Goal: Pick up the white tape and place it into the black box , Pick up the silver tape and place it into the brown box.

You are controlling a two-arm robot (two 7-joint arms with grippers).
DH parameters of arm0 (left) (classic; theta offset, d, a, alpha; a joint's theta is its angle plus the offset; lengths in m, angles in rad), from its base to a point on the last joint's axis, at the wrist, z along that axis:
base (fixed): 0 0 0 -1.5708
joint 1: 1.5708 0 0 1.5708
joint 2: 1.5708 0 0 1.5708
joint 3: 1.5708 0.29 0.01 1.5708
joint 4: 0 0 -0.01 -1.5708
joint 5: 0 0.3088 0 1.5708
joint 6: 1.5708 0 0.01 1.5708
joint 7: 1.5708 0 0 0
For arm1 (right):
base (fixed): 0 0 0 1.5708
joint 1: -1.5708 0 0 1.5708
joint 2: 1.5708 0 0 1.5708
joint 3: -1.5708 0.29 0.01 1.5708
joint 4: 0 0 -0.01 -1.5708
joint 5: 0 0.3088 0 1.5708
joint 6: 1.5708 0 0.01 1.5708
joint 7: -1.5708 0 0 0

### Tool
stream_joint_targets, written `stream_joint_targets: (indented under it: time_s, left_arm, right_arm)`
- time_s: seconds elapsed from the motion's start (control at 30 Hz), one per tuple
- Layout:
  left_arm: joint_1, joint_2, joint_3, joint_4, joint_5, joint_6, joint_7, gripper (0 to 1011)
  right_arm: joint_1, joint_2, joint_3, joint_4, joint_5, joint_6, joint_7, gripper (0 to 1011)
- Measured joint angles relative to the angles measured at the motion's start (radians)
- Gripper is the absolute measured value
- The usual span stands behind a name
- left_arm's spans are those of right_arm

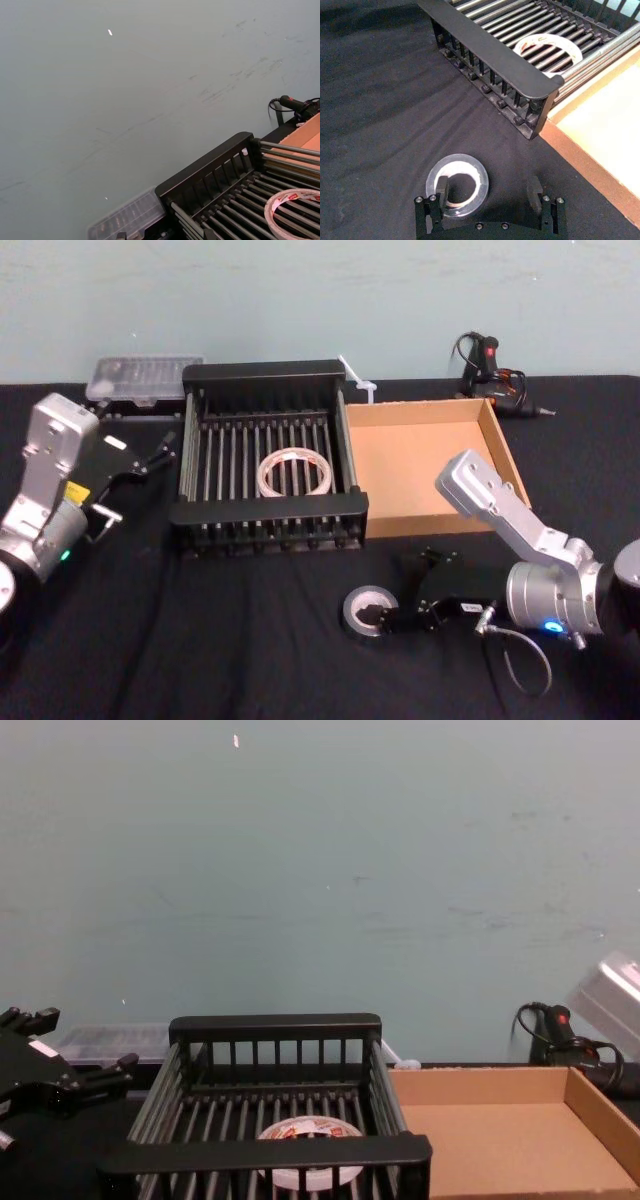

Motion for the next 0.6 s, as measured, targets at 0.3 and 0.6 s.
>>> stream_joint_targets:
  time_s: [0.3, 0.6]
  left_arm:
    - [0.000, 0.000, 0.000, 0.000, 0.000, 0.000, 0.000, 1001]
    - [0.000, 0.000, 0.000, 0.000, 0.000, 0.000, 0.000, 1001]
  right_arm:
    - [0.016, -0.018, -0.011, 0.026, -0.001, -0.004, -0.013, 1002]
    - [0.032, -0.035, -0.027, 0.055, -0.019, -0.006, -0.018, 1002]
